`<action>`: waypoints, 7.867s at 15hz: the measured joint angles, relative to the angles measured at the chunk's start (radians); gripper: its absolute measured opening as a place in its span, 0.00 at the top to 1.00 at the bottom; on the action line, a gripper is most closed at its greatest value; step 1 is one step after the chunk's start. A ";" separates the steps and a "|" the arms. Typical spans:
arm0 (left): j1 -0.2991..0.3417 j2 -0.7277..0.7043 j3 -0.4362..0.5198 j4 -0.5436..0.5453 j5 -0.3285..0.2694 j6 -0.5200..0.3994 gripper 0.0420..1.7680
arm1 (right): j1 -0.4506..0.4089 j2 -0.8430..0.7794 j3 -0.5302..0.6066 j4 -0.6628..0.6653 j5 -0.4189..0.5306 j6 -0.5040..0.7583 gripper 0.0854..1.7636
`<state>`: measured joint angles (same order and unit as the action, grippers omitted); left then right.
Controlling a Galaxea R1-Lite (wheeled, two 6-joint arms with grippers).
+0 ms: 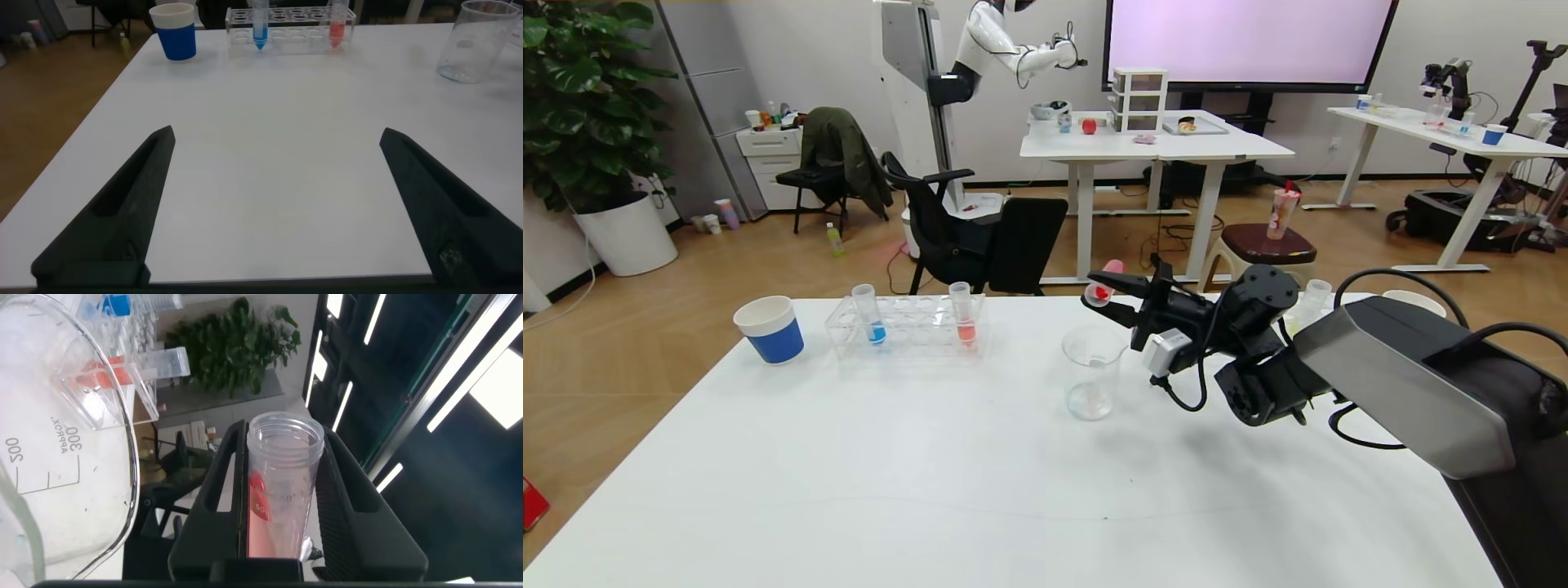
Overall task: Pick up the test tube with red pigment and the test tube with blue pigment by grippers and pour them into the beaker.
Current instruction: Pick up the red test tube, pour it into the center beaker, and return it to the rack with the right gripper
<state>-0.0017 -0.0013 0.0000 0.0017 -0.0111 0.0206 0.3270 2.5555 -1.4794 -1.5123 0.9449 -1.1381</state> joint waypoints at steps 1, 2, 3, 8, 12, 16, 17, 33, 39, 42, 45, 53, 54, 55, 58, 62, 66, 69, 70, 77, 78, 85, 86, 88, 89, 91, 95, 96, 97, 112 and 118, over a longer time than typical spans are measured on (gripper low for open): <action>0.000 0.000 0.000 0.000 0.000 0.000 0.01 | -0.001 0.002 -0.003 0.000 0.009 -0.003 0.75; 0.000 0.000 0.000 0.000 0.000 0.000 0.01 | -0.002 0.004 -0.006 0.000 0.018 -0.007 0.75; 0.000 0.000 0.000 0.000 0.000 0.000 0.01 | -0.005 0.005 -0.007 -0.001 0.022 -0.017 0.75; 0.000 0.000 0.000 0.000 0.000 0.000 0.01 | -0.011 0.009 -0.025 0.000 0.063 -0.049 0.75; 0.000 0.000 0.000 0.000 0.000 0.000 0.01 | -0.020 0.014 -0.043 -0.003 0.081 -0.068 0.75; 0.000 0.000 0.000 0.000 0.001 0.000 0.01 | -0.022 0.027 -0.074 -0.003 0.107 -0.081 0.75; 0.000 0.000 0.000 0.000 0.001 0.000 0.01 | -0.022 0.030 -0.081 -0.003 0.108 -0.083 0.75; 0.000 0.000 0.000 0.000 0.001 0.000 0.01 | -0.024 0.053 -0.125 -0.008 0.167 -0.221 0.75; 0.000 0.000 0.000 0.000 0.001 0.000 0.01 | -0.039 -0.021 -0.090 -0.024 0.100 0.032 0.75; 0.000 0.000 0.000 0.000 0.001 0.000 0.01 | -0.062 -0.120 0.029 -0.045 -0.056 0.208 0.75; 0.000 0.000 0.000 0.000 0.000 0.000 0.01 | -0.093 -0.241 0.196 -0.048 -0.245 0.392 0.75; 0.000 0.000 0.000 0.000 0.001 -0.001 0.01 | -0.132 -0.503 0.538 -0.046 -0.930 0.929 0.75; 0.000 0.000 0.000 0.000 0.000 0.000 0.01 | -0.149 -0.523 0.569 -0.030 -0.959 0.948 0.75; 0.000 0.000 0.000 0.000 0.001 0.000 0.01 | -0.169 -0.538 0.587 -0.014 -0.979 0.971 0.75; 0.000 0.000 0.000 0.000 0.000 -0.001 0.01 | -0.237 -0.563 0.596 0.020 -0.989 0.991 0.75; 0.000 0.000 0.000 0.000 0.000 0.000 0.01 | -0.360 -0.593 0.599 0.169 -0.991 1.048 0.75; 0.000 0.000 0.000 0.000 0.001 -0.001 0.01 | -0.476 -0.651 0.566 0.384 -0.989 1.093 0.75; 0.000 0.000 0.000 0.000 0.000 0.000 0.01 | -0.583 -0.659 0.502 0.427 -0.912 1.125 0.75; 0.000 0.000 0.000 0.000 0.001 0.001 0.01 | -0.619 -0.648 0.493 0.416 -0.870 1.125 0.75; 0.000 0.000 0.000 0.000 0.001 0.000 0.01 | -0.689 -0.545 0.474 0.385 -0.846 1.127 0.75; 0.000 0.000 0.000 0.000 0.000 0.000 0.01 | -0.689 -0.529 0.474 0.385 -0.845 1.127 0.75; 0.000 0.000 0.000 0.000 0.000 0.000 0.01 | -0.697 -0.402 0.405 0.361 -0.846 1.131 0.75; 0.000 0.000 0.000 0.000 0.000 -0.001 0.01 | -0.697 -0.387 0.389 0.359 -0.846 1.131 0.75; 0.000 0.000 0.000 0.000 0.000 0.000 0.01 | -0.692 -0.358 0.375 0.351 -0.847 1.130 0.75; 0.000 0.000 0.000 0.000 0.000 0.001 0.01 | -0.690 -0.342 0.380 0.324 -0.848 1.129 0.75; 0.000 0.000 0.000 0.000 0.001 0.000 0.01 | -0.693 -0.301 0.397 0.238 -0.851 1.126 0.75; 0.000 0.000 0.000 0.000 0.000 0.000 0.01 | -0.694 -0.254 0.444 0.209 -0.849 1.127 0.75; 0.000 0.000 0.000 0.000 0.000 0.000 0.01 | -0.694 -0.251 0.447 0.210 -0.849 1.127 0.69; 0.000 0.000 0.000 0.000 0.001 -0.001 0.01 | -0.694 -0.251 0.449 0.210 -0.849 1.128 0.52; 0.000 0.000 0.000 0.000 0.000 0.000 0.01 | -0.432 -0.566 0.473 0.407 -0.980 1.137 0.02; 0.000 0.000 0.000 0.000 0.000 0.000 0.01 | -0.311 -0.812 0.655 0.418 -1.024 1.134 0.02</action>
<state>-0.0017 -0.0013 0.0000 0.0017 -0.0109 0.0202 0.0162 1.7438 -0.8240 -1.0945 -0.0791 -0.0038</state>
